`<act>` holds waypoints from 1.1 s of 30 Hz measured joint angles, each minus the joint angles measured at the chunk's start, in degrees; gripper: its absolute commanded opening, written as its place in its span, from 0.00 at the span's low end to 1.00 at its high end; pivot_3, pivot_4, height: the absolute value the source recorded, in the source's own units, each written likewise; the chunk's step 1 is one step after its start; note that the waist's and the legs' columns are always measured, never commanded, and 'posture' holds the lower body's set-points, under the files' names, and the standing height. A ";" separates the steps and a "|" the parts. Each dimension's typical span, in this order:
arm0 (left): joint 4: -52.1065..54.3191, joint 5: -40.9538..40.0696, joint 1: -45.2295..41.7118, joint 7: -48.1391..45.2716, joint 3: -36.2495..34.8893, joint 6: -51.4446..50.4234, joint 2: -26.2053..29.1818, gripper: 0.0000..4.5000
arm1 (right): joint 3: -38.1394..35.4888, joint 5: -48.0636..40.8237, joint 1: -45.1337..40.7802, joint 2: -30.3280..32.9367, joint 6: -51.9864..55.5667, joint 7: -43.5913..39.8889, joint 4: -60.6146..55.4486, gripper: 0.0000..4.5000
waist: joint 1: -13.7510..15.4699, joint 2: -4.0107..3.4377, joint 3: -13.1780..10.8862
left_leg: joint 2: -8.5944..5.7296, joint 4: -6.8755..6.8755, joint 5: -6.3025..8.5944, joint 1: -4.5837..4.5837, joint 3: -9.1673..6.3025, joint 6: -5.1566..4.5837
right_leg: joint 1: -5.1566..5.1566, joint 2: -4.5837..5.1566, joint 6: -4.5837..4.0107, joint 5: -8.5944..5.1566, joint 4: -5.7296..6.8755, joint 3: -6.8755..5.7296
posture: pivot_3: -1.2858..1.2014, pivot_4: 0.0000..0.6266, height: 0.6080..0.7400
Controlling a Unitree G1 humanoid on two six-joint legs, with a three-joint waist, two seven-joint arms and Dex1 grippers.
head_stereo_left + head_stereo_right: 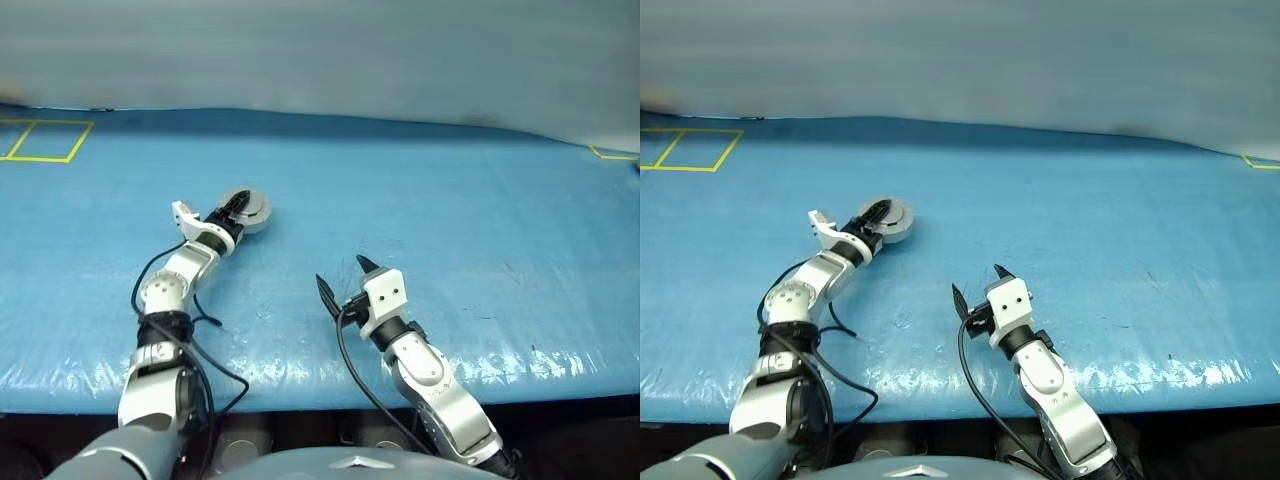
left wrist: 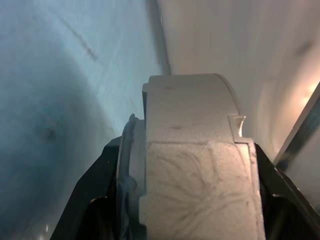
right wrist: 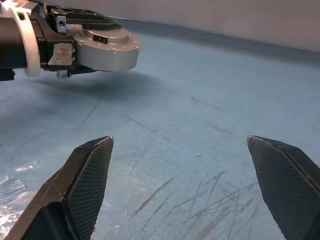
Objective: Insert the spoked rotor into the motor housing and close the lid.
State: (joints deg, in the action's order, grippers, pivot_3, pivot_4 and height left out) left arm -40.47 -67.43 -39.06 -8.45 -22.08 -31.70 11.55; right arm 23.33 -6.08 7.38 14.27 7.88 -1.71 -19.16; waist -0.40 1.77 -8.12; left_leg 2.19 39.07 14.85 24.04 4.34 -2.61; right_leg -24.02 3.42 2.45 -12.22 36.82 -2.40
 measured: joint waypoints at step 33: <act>20.45 26.15 13.66 0.09 0.26 -16.12 4.95 0.99 | -3.61 1.40 2.02 -7.90 11.91 -8.41 0.98 1.00 | -2.71 -0.95 0.95 | 0.79 -0.51 0.25 -2.24 0.41 0.33 | 1.27 0.37 -0.42 -0.27 0.15 0.13 | 0.52 0.24 1.00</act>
State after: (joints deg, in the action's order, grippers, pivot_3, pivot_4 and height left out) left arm -20.02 -41.28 -25.40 -8.37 -21.81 -47.82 16.50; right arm 19.72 -4.68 9.40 6.38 19.79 -10.11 -18.18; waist -3.11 0.82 -7.16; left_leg 2.98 38.57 15.10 21.80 4.74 -2.28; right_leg -22.75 3.79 2.03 -12.50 36.97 -2.28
